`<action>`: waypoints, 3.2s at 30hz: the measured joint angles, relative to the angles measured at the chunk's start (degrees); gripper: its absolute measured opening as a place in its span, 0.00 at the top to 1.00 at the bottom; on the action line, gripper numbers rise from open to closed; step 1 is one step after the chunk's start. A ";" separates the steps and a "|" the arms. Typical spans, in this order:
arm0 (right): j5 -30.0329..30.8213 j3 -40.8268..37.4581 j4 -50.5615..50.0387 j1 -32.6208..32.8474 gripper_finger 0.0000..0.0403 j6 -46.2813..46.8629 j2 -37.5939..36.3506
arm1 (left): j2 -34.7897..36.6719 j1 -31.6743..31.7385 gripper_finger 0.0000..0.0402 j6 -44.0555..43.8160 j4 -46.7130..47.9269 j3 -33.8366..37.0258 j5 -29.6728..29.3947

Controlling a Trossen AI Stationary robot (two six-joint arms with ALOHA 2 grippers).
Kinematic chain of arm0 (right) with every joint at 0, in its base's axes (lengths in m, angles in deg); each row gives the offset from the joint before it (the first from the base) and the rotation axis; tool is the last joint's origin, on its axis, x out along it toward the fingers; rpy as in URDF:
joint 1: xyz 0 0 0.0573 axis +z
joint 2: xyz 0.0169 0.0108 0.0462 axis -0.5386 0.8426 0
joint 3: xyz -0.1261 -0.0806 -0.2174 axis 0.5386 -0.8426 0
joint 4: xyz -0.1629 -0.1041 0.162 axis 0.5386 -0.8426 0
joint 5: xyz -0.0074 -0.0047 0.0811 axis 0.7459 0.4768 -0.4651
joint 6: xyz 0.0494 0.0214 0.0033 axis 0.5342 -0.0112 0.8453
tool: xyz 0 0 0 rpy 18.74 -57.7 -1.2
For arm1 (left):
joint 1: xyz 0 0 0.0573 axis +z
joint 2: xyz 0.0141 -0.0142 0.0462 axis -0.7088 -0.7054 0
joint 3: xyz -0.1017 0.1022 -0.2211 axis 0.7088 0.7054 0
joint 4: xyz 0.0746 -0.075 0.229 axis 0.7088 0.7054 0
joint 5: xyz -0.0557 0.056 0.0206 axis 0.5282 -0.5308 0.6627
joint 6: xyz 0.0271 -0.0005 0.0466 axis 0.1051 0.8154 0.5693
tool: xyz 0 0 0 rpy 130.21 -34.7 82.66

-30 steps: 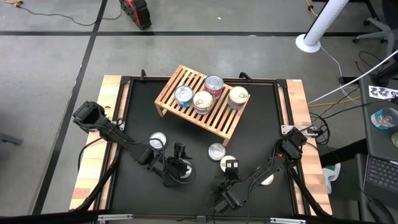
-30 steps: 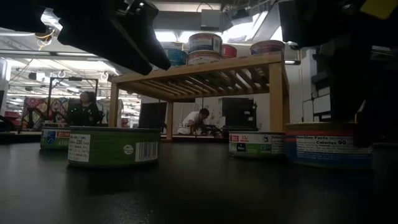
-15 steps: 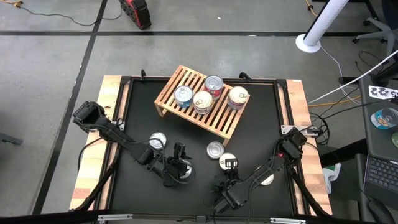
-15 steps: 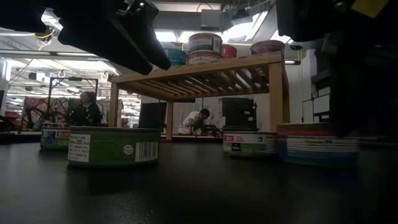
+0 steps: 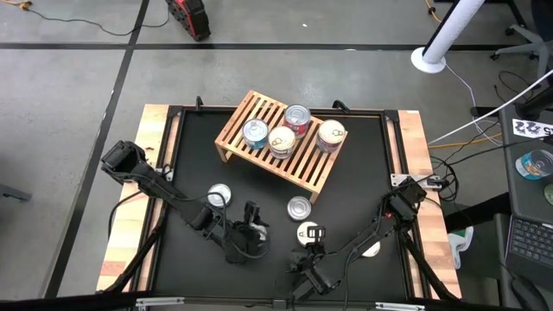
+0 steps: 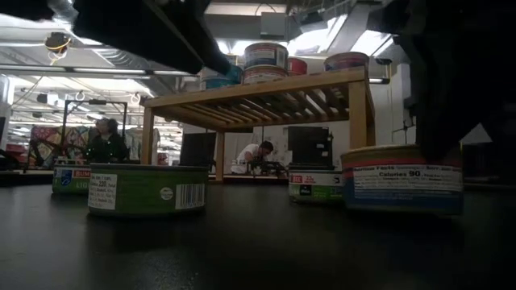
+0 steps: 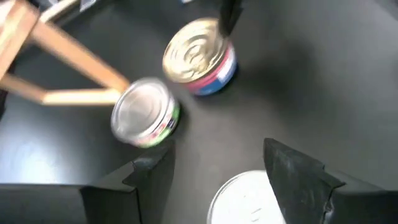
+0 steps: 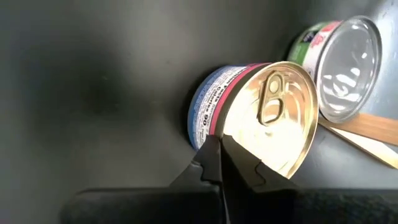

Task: Stack canned seafood by type on shelf
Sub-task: Put the blue and pink tuna can aligned white the other blue and pink tuna can on the shelf

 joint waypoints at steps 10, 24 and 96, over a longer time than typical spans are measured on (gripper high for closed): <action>-1.29 0.59 2.77 0.00 1.00 -0.49 -0.09 | 0.02 -3.30 0.40 2.91 -2.69 0.00 0.48; -5.15 0.72 11.73 -2.88 1.00 -4.55 -0.31 | -6.17 -5.63 0.40 8.60 -6.22 0.07 -0.01; -6.89 12.52 21.95 -10.47 1.00 -8.83 -0.31 | -8.26 -10.48 0.40 7.81 -5.24 -1.01 -11.88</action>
